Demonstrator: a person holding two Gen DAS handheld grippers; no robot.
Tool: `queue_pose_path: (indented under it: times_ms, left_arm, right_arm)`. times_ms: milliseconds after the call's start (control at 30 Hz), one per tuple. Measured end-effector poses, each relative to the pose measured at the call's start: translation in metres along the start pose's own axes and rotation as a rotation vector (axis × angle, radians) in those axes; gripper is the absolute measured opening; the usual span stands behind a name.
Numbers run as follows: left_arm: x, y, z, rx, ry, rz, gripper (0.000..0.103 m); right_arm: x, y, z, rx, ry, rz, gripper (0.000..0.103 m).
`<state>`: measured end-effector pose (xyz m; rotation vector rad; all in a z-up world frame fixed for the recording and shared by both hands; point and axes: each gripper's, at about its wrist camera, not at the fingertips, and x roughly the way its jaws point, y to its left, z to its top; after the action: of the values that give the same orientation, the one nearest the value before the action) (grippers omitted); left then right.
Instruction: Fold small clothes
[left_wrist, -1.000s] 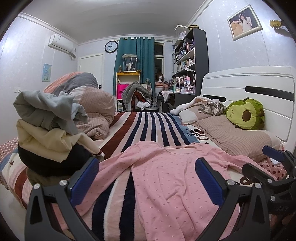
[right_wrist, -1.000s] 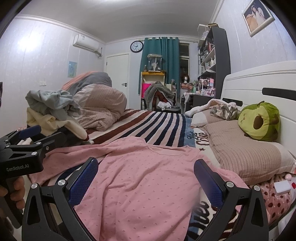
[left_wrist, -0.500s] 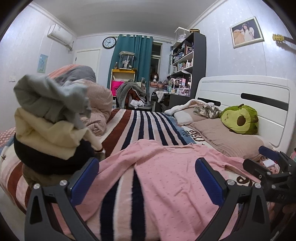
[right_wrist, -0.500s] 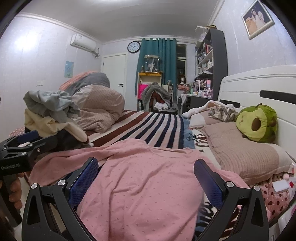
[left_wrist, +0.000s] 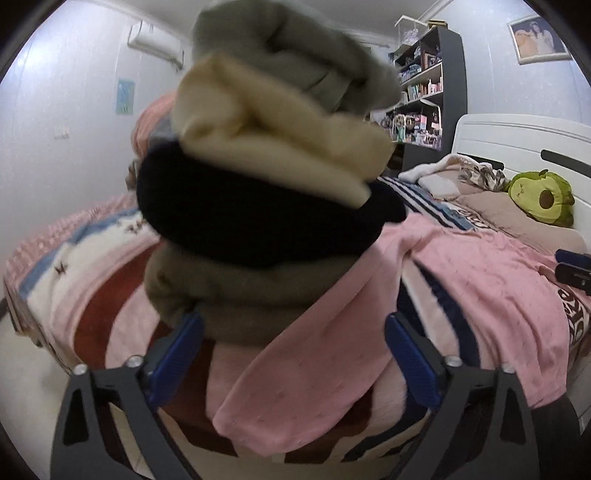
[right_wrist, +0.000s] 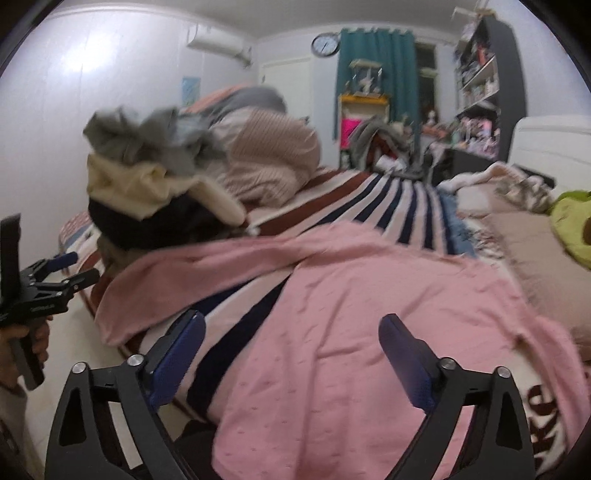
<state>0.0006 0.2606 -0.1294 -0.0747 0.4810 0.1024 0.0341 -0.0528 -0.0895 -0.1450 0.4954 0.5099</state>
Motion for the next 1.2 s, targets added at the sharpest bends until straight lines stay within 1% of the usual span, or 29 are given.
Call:
queue_pose_path:
  times_ms: [67,200,400,433,600,667,700,767,867,933,1033,1200]
  left_arm:
    - [0.009,0.009,-0.007,-0.004,0.027,-0.012,0.084]
    - [0.019,0.012,-0.015,-0.007,0.049,-0.064,0.083]
    - [0.037,0.009,-0.017,-0.009,0.078,-0.071,0.083]
    - [0.040,0.009,-0.018,-0.009,0.083,-0.072,0.081]
    - [0.049,0.011,-0.021,-0.009,0.114,-0.088,0.061]
    - [0.051,0.010,-0.023,-0.009,0.125,-0.098,0.045]
    - [0.053,0.009,-0.024,-0.007,0.129,-0.101,0.040]
    - [0.055,0.006,-0.025,-0.002,0.141,-0.121,0.020]
    - [0.052,0.001,-0.026,-0.002,0.146,-0.151,0.009]
    - [0.045,-0.001,-0.025,0.002,0.139,-0.164,0.008]
    - [0.034,-0.012,-0.019,0.007,0.121,-0.205,0.007]
    - [0.016,-0.047,0.001,0.045,0.084,-0.268,0.007]
  right_arm:
    - [0.011,0.007,-0.004,-0.007,0.029,0.017,0.093]
    - [0.022,0.010,-0.008,-0.023,0.061,0.018,0.093]
    - [0.029,0.003,-0.007,-0.017,0.093,0.012,0.093]
    - [0.031,0.002,-0.007,-0.020,0.097,0.008,0.093]
    - [0.037,0.000,-0.010,-0.025,0.115,0.001,0.093]
    - [0.041,-0.001,-0.011,-0.021,0.121,0.002,0.093]
    - [0.043,-0.001,-0.011,-0.019,0.124,0.005,0.093]
    - [0.047,-0.001,-0.012,-0.015,0.131,0.011,0.093]
    - [0.051,0.000,-0.014,-0.015,0.138,0.018,0.093]
    - [0.051,0.000,-0.015,-0.014,0.139,0.022,0.093]
    - [0.049,0.000,-0.016,-0.005,0.135,0.029,0.093]
    - [0.044,-0.007,-0.018,0.022,0.121,0.040,0.093]
